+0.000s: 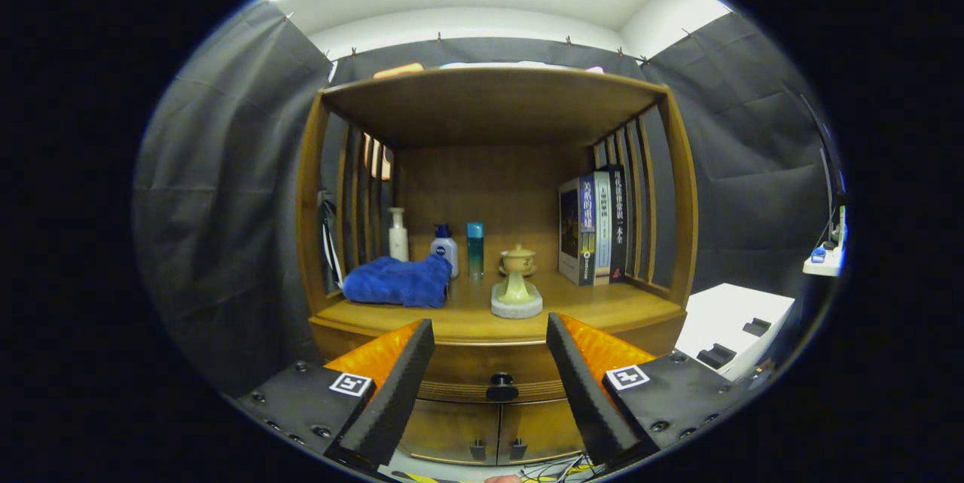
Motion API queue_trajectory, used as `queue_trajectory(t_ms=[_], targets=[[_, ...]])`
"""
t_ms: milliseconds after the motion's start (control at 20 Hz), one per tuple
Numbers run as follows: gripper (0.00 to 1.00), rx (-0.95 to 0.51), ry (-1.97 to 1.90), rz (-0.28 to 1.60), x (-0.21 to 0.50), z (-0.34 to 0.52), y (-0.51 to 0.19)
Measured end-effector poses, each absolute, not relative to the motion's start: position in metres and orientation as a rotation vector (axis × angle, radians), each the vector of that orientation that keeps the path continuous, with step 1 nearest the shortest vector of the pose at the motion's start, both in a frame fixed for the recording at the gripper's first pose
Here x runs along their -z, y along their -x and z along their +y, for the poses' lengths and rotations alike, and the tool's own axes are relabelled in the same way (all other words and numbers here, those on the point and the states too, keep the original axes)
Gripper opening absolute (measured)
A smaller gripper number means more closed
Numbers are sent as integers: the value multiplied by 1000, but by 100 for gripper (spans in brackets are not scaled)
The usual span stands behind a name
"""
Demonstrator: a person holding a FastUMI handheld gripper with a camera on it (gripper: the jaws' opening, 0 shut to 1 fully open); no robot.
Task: Pull open the drawer, take out the items inside it, and place them on the countertop above the cabinet.
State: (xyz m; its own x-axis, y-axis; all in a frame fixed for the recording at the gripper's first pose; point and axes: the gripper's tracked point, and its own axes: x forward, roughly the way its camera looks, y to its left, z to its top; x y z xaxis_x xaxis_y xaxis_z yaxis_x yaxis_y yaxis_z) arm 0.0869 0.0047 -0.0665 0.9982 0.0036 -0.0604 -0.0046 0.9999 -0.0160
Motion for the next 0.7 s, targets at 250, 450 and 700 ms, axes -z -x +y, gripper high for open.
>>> queue_trajectory(t_ms=[250, 450, 700], targets=[[97, -23, 19, 0, 15, 9, -21], [97, -53, 45, 29, 5, 9, 20], [97, -52, 52, 24, 1, 4, 48]])
